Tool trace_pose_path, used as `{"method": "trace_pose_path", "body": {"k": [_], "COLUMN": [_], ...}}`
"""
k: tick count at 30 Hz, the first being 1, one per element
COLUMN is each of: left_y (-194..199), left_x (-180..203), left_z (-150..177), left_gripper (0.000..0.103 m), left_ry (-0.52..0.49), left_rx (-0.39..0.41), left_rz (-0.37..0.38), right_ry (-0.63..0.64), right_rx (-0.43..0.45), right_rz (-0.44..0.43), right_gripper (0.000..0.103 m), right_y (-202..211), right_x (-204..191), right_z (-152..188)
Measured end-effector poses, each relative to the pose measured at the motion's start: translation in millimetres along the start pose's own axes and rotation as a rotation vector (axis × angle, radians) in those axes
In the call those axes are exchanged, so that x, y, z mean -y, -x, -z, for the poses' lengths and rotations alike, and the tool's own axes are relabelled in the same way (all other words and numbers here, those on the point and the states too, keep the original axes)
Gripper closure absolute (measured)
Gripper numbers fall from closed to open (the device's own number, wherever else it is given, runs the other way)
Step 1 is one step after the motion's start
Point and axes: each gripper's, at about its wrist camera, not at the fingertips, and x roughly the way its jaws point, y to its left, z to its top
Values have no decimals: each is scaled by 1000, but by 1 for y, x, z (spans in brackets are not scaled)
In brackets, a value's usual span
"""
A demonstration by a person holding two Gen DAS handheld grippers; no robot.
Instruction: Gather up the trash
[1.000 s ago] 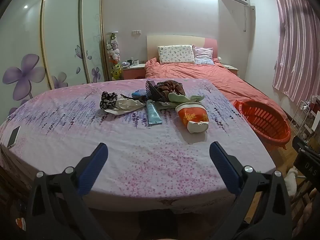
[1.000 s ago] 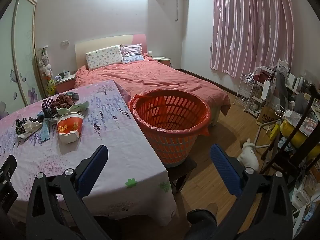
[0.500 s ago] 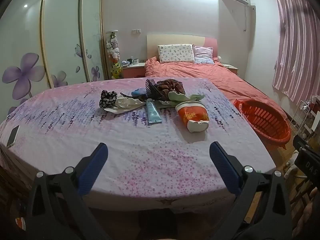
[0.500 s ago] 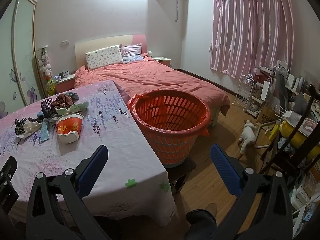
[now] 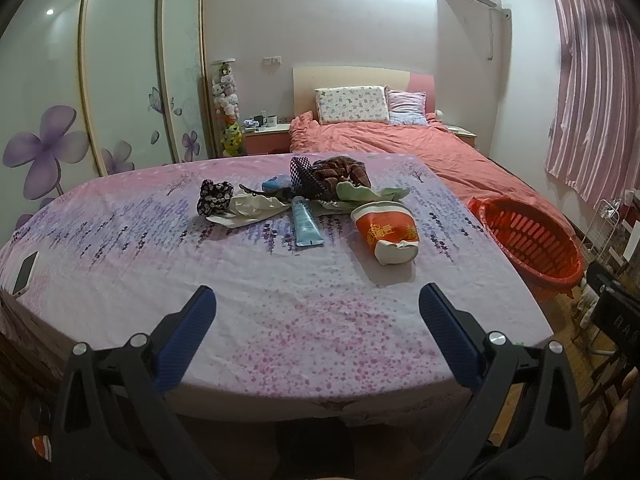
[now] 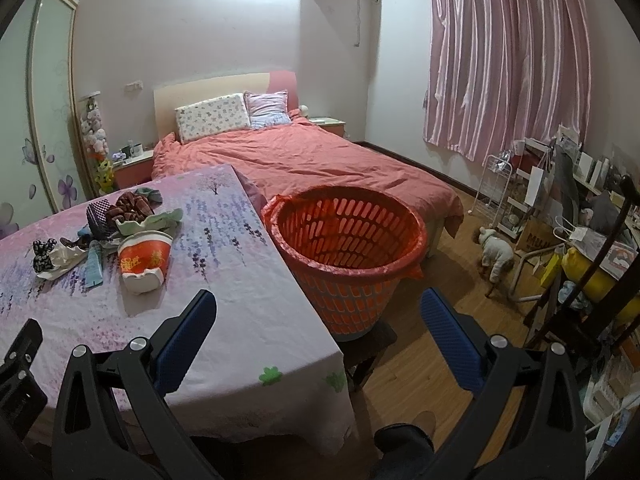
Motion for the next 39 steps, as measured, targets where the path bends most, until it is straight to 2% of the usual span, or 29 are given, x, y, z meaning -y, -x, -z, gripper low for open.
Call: {"method": "trace_pose_path", "body": {"k": [6, 13, 21, 28, 32, 36, 38, 39], "left_y": [-9, -21, -41, -72, -100, -136, -164, -174], "left_x": [-9, -21, -33, -46, -62, -83, -97, -103], "left_z": [-7, -15, -28, -43, -57, -74, -82, -85], "left_gripper": [4, 4, 4, 4, 4, 4, 4, 4], "left_ry": [18, 35, 51, 58, 65, 44, 29, 31], "left_rx": [-5, -1, -8, -31, -41, -45, -71, -87], "left_rz": [-14, -33, -56, -65, -59, -116, -153, -159], "right_ry": [33, 43, 95, 125, 138, 184, 215, 232], "right_rx": [33, 26, 42, -31, -91, -198, -244, -274], "right_rz": [-38, -51, -128, -225, -311, -382, -375, -360], "right_gripper": [2, 2, 2, 2, 2, 2, 3, 7], "right_y": [0, -11, -17, -45, -68, -108, -125, -137], "right_x": [-21, -34, -59, -89, -115, -154, -168, -178], "right_z": [-9, -15, -32, -39, -39, -33, -30, -28]}}
